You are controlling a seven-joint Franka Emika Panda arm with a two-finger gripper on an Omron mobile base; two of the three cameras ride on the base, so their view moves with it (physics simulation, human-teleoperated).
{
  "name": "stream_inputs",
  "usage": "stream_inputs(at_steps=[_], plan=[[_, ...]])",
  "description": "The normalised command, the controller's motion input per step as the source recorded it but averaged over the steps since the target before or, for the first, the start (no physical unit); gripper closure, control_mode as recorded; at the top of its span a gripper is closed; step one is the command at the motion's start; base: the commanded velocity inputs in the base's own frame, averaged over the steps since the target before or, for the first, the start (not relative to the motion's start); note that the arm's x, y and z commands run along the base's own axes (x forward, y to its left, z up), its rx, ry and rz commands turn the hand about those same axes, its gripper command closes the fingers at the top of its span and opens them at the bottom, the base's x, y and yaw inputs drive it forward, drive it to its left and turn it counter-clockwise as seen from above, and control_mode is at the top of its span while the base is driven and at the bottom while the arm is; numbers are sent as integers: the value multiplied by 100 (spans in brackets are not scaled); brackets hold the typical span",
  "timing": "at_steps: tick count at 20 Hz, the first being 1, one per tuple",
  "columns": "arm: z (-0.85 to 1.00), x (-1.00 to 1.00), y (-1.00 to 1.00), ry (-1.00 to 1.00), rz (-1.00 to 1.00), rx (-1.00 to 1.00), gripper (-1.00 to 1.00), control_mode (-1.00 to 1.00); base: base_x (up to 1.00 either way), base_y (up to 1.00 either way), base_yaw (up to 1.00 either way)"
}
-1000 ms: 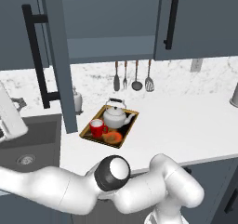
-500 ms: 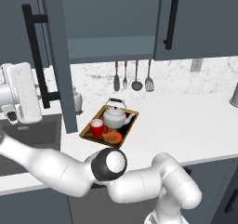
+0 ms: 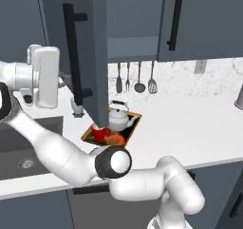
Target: Pick the kettle from the counter and place it on the tray. Then pick the mug from the cabinet and place it on the tray. Then close the cabinet doors.
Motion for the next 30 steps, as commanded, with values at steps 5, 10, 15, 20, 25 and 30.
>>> stream_inputs(at_steps=[5,10,15,20,25,30], plan=[[0,-28,-100,-55,-4,0,100,-100,0,0,0],[0,-3,-100,-47,0,0,100,-100,0,0,0],[-32,30,-100,-12,0,0,100,-100,0,0,0],[-72,87,-99,0,19,-5,100,-100,0,0,0],[-53,98,-60,-6,40,-16,100,-100,0,0,0],[-16,59,-18,-28,61,-25,100,-100,0,0,0]])
